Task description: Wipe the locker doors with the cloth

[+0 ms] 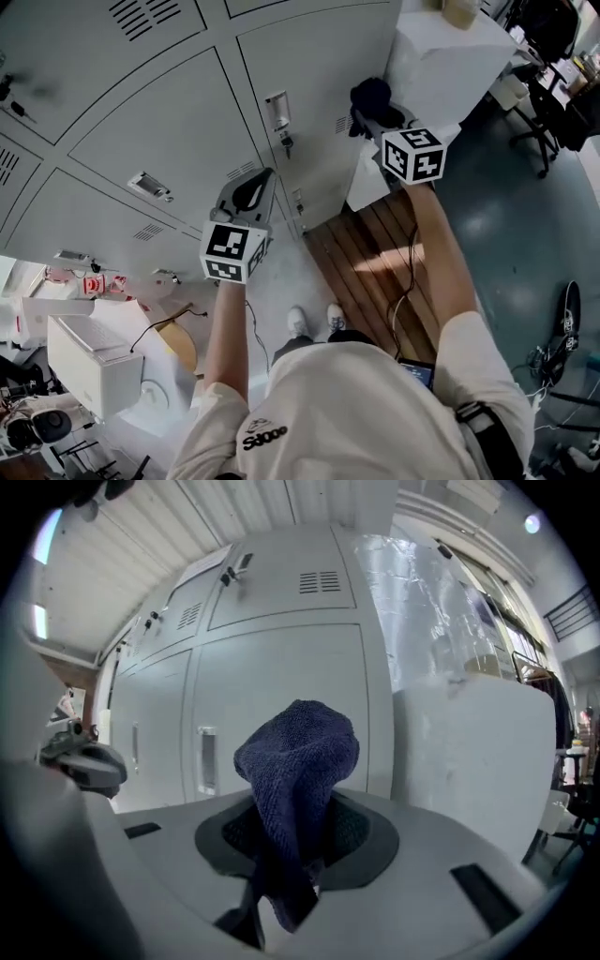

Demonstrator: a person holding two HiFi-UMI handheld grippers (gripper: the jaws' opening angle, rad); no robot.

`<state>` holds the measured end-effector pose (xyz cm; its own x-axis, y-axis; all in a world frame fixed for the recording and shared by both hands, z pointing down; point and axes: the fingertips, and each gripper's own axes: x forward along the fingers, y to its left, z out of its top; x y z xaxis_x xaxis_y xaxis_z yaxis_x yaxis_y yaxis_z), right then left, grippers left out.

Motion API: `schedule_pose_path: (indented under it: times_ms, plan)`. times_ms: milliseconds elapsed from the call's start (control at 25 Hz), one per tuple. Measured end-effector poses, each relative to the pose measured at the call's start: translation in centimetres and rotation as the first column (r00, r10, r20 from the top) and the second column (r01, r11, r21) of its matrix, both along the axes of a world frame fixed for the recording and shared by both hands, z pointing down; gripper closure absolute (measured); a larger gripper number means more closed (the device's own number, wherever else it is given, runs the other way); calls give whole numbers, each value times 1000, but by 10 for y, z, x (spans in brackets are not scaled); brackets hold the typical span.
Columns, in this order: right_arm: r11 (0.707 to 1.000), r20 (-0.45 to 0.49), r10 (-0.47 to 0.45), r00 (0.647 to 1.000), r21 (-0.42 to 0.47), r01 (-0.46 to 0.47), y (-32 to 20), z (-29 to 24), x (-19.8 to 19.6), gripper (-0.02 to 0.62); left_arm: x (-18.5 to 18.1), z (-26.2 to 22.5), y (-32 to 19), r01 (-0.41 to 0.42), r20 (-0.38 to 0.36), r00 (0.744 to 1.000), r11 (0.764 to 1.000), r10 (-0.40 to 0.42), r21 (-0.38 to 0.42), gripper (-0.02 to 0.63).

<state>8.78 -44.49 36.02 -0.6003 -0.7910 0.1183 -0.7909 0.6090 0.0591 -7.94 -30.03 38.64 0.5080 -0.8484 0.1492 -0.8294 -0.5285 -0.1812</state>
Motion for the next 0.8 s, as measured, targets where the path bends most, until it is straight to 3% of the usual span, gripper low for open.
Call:
schedule_pose_path:
  times_ms: [120,280,520,800]
  plan:
    - [999,-65,-30,997,-25,28,47,7,-5,490,-3,-17,6,2,-8,1000,999,-1,39,589]
    - [998,-65,-47,997,-45,44,103,8,-12,490,-7,-40,13,7,-28,1000,996,-4,88,588]
    - [998,-63,-33,997,56,37,156,-30,-19,491,-8,-64,32,-9,-23,1000,989,13,146,588]
    - [992,-109,-21,994,125,35,186,-53,-29,491,-15,-80,58,-18,40,999,981,11,194,588]
